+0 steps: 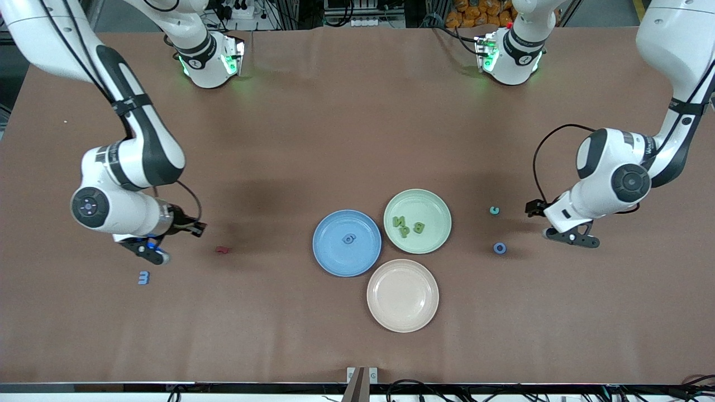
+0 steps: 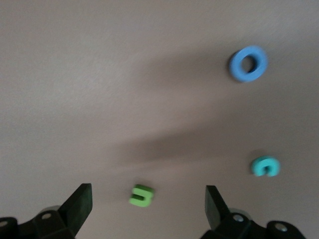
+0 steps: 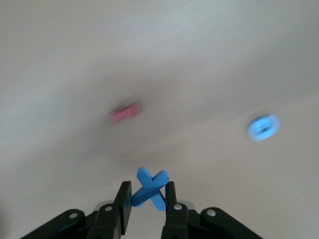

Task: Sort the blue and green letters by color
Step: 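Drop the x on the blue plate while the left gripper reaches the green u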

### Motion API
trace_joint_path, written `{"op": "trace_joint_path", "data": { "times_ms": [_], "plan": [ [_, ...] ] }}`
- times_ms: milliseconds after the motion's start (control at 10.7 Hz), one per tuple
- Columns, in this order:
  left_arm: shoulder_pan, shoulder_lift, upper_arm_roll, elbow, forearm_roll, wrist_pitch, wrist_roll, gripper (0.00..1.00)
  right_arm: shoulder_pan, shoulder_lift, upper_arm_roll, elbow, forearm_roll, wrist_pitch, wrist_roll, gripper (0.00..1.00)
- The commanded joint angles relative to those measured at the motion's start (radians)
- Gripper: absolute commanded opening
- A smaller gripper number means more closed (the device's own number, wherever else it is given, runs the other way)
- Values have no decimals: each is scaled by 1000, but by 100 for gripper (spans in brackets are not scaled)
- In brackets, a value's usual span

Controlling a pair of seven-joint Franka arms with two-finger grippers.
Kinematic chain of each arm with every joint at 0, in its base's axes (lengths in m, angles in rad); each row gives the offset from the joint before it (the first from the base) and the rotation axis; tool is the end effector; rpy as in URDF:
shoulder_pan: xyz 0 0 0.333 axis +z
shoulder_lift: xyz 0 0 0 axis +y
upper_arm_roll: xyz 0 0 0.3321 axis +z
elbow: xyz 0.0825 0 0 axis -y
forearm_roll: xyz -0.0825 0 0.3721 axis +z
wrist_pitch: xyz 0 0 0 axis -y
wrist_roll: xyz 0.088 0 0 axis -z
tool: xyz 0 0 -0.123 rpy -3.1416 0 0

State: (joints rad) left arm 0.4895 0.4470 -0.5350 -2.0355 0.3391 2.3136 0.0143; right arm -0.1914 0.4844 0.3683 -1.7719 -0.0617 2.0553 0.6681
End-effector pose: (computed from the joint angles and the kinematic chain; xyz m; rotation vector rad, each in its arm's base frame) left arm 0.5840 -0.0088 0.2504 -3.0955 0.4193 0.1312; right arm 0.6247 0.0886 0.2963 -2.9964 0.7371 0.3119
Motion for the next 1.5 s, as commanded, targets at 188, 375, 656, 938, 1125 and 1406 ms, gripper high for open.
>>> {"op": "trace_joint_path", "data": {
  "times_ms": [188,375,656,938,1125,1406],
  "plan": [
    [89,-37,-17,-196,94,188,104,100,193,68,1,164,444,3,154,0],
    [142,-36,-19,-213,167,204,104,97,300,103,1,224,570,92,328,0],
    [141,-25,-19,-224,172,253,101,91,455,150,0,238,579,335,555,7],
    [141,-25,-19,-238,172,257,93,85,448,163,-12,226,562,361,564,100],
    [138,-21,-19,-238,172,268,93,79,446,161,-52,226,510,320,561,100],
    [135,-7,-19,-236,190,280,89,74,402,155,-115,218,270,113,436,100]
  ]
}}
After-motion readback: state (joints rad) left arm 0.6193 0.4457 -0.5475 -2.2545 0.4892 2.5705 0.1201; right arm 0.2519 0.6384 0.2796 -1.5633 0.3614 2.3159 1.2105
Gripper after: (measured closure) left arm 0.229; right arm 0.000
